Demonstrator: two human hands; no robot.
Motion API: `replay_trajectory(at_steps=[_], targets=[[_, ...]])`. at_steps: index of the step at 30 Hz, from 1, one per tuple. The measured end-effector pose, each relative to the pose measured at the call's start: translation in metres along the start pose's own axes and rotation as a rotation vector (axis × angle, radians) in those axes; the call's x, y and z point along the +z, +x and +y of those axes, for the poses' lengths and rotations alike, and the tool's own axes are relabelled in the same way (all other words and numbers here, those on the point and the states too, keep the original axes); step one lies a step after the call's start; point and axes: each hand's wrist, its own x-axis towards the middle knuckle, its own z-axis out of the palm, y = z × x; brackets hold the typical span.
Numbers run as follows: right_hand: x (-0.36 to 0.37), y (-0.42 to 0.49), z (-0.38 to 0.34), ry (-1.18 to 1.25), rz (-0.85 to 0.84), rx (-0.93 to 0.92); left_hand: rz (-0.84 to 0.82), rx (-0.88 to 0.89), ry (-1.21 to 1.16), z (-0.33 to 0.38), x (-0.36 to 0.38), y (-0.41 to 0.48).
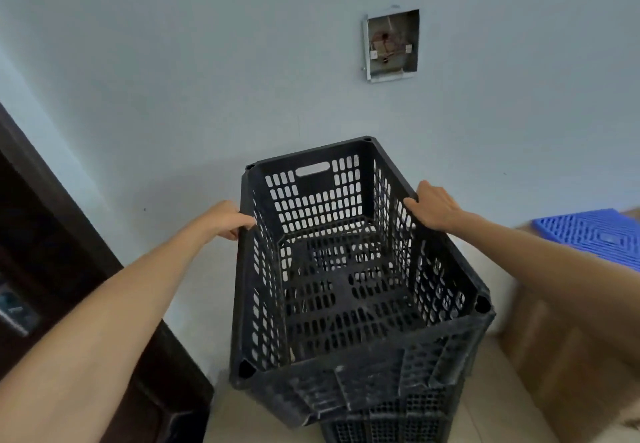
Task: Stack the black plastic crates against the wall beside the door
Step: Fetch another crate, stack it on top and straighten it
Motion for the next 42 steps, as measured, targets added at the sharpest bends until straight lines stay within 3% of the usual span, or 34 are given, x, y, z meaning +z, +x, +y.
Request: replay_trajectory(at_steps=[12, 21, 25, 30, 42], targets=[[0.016, 0.029, 0.005, 0.003, 0.012, 0.28, -0.223, 0.109, 0.067, 0.03, 0.01, 0.132], [0.025, 0.022, -0.013, -0.015, 0.069, 0.362, -0.413, 0.152, 0.063, 0.024, -0.009, 0.166], [0.021, 0.014, -0.021, 0.008, 0.074, 0.394, -0.413, 0.169, 0.017, 0.019, -0.004, 0.168], [0.019, -0.012, -0.024, 0.111, 0.138, 0.488, -0.339, 0.242, 0.133, 0.035, 0.013, 0.172], [0.04, -0.071, -0.049, 0.383, 0.455, 0.756, -0.264, 0.642, 0.403, 0.121, 0.059, 0.172]])
